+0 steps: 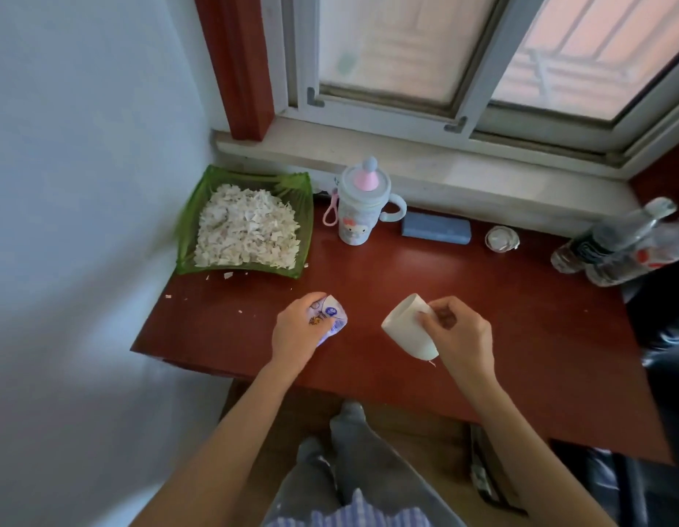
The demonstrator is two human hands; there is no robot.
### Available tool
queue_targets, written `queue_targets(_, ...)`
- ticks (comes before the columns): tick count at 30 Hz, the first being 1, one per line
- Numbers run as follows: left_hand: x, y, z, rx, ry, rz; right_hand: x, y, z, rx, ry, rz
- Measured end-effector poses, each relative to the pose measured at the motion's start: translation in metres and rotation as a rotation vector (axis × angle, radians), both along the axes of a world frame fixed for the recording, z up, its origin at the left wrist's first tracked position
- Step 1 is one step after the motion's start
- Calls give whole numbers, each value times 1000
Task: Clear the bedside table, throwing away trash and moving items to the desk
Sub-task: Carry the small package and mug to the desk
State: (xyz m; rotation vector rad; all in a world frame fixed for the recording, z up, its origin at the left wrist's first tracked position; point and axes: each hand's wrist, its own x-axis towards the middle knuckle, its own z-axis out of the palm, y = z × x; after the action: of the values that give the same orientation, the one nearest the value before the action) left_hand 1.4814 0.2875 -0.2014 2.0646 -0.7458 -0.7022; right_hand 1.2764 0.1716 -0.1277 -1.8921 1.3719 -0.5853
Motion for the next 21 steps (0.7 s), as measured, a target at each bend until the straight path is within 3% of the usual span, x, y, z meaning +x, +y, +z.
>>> queue_targets(14,5,-95,-44,-2,101,313,3,-56,-31,41,14,23)
queue_targets(21,12,-114,-54,10,-15,303,7,-75,-45,75,-35,-9)
